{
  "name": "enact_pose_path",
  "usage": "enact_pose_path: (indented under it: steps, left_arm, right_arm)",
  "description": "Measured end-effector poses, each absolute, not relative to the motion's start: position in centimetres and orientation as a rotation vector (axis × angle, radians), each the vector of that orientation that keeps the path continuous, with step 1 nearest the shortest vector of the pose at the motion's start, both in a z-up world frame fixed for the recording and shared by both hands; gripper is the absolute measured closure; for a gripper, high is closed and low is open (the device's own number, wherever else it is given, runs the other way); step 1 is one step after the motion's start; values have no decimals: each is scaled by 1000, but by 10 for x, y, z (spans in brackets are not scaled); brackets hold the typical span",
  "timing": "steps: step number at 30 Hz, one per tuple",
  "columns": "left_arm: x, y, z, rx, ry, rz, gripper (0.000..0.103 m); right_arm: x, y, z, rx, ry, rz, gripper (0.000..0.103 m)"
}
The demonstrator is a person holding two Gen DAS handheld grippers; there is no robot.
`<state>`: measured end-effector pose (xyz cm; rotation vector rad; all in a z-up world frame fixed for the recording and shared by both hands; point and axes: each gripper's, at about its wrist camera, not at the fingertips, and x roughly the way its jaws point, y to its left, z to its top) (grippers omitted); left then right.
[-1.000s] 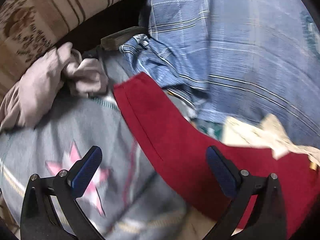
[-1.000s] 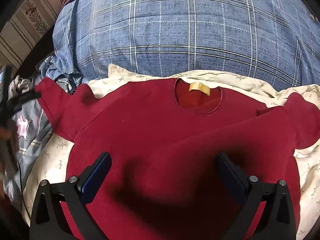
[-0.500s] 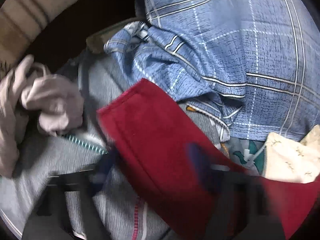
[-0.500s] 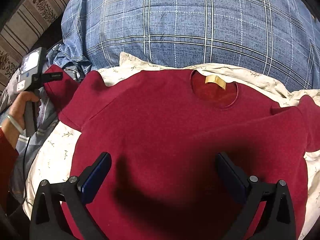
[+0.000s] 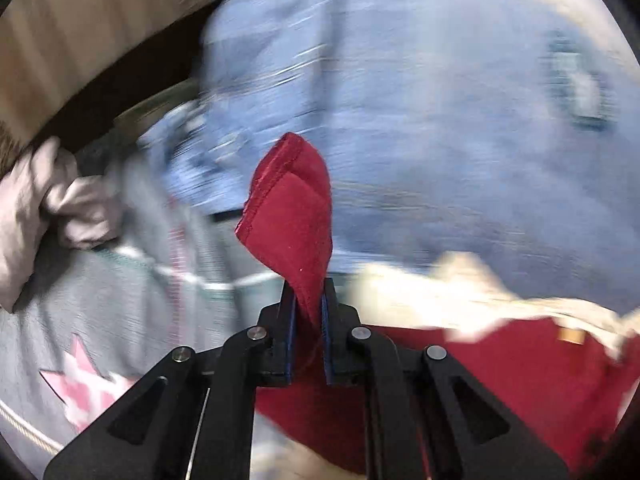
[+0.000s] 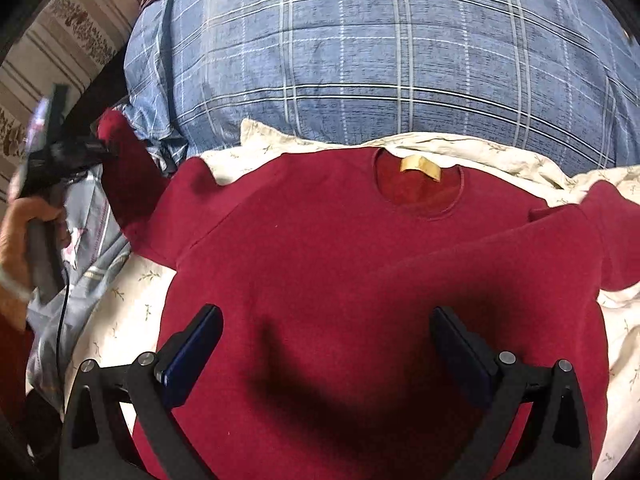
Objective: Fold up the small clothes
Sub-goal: 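Grasp the sweater sleeve cuff with the left gripper and lift it, then fold the held sleeve across the sweater body and release with the left gripper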
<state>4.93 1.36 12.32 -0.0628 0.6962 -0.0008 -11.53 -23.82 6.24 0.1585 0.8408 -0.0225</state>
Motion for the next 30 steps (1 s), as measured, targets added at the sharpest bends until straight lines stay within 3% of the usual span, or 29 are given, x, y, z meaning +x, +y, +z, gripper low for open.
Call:
enact_pose_path:
  steps: [7, 15, 18, 20, 26, 30]
  left_arm:
    - [-14, -123, 163, -35, 647, -393, 95]
    - [-33, -226, 101, -36, 833, -651, 94]
    - [-35, -229, 95, 9, 856, -663, 74]
    - [-39, -213, 106, 7, 853, -666, 41]
    - [-61, -129, 146, 52, 682, -518, 21]
    - [-47, -90, 119, 61, 682, -325, 21]
  right_arm:
    - [-138, -283, 81, 226, 782, -123, 0]
    - [-168, -344, 75, 271, 814, -263, 0]
    - [-173, -358, 74, 292, 816, -271, 0]
    - [-173, -364, 75, 303, 806, -262, 0]
    - [-152, -367, 73, 320, 784, -194, 0]
    - [-128, -369, 68, 342, 800, -209, 0]
